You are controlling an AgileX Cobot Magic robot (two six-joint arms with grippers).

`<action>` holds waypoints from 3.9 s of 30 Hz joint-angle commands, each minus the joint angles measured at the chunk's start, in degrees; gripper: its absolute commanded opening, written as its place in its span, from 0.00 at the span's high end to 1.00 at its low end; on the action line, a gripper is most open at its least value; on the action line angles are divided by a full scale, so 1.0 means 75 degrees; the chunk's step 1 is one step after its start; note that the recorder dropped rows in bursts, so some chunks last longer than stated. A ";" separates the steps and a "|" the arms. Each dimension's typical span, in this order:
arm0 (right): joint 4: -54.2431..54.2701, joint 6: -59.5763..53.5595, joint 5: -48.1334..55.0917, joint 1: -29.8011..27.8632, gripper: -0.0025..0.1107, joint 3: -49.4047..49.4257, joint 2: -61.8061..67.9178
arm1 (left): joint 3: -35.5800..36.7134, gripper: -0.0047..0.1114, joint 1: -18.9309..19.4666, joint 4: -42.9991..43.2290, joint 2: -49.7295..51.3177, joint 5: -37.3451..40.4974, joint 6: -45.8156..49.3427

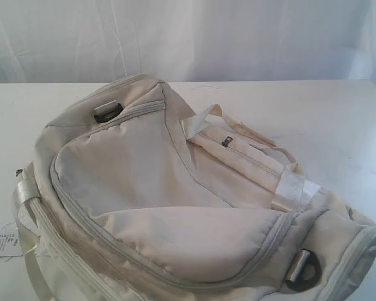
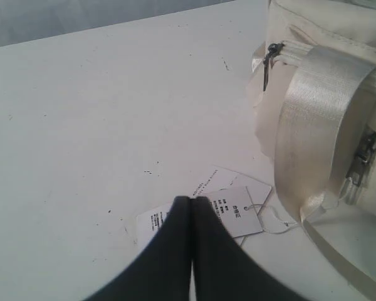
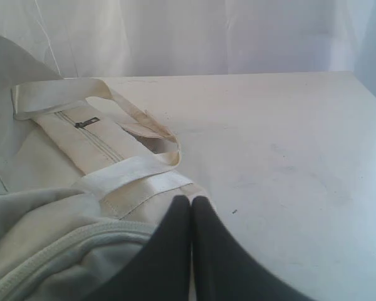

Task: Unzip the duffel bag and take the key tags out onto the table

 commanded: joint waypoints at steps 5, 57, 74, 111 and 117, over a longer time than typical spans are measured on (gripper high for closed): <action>-0.0026 -0.0037 -0.0037 0.0057 0.98 0.0042 -0.0041 | 0.0035 0.96 -0.0049 -0.0010 -0.0038 -0.0020 -0.0010; 0.0044 0.2221 -0.3623 0.0057 0.98 0.0042 -0.0041 | -0.1284 0.96 -0.0049 -0.0010 -0.0038 -0.0102 -0.0010; -0.2460 0.3730 -0.3420 0.0057 0.98 0.0042 -0.0041 | -0.1288 0.96 -0.0049 0.0035 -0.0038 -0.0913 0.1046; 0.3144 -0.2367 0.7299 0.0206 0.98 -0.5341 0.5097 | -0.5881 0.96 -0.3256 -0.1705 0.5393 0.5044 0.2531; 0.3197 -0.2342 0.7081 0.0206 0.97 -0.5168 0.5097 | -0.5065 0.96 -0.3256 -0.1759 0.5393 0.3857 0.2531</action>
